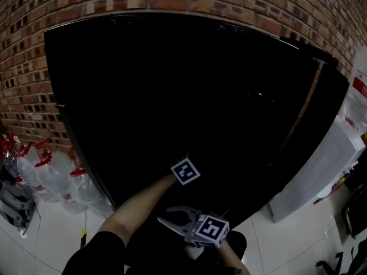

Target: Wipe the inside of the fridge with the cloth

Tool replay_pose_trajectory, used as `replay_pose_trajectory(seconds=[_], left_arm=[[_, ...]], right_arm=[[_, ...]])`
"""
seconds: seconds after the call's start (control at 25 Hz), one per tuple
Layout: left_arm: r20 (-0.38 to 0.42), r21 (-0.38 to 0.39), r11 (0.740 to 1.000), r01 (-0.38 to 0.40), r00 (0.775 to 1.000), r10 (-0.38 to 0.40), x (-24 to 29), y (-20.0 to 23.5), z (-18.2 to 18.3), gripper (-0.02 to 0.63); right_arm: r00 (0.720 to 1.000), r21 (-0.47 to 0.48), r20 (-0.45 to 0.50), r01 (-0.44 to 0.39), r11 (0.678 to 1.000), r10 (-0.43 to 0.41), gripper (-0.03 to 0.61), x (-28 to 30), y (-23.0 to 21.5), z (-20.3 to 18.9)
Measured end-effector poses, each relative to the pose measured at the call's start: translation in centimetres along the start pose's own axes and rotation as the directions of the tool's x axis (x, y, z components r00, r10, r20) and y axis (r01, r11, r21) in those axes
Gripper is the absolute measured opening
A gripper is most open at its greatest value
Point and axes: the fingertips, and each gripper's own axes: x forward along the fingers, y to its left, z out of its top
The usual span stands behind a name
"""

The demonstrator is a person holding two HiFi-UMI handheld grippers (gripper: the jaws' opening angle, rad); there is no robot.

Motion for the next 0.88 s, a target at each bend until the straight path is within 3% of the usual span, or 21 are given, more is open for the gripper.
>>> replay_pose_trajectory(seconds=[0.36,0.52,0.88], left_arm=[[-0.026,-0.048,0.996,-0.077,0.997,0.076,1.1,3.4,-1.1,0.058],[-0.078,0.058,0.98,-0.189,0.978,0.193,2.0,6.1,-1.8,0.058],[-0.075,0.054,0.985,-0.162,0.983,0.166,2.7,6.3,-1.8,0.057]], right_arm=[[0.999,0.024,0.041,0.028,0.999,-0.029,0.026,-1.2,-1.3,-0.1],[0.999,0.022,0.036,0.035,0.999,-0.036,0.026,-1.1,-1.6,-0.2],[0.998,0.041,0.033,0.055,0.998,-0.056,0.026,-0.9,-2.0,-0.5]])
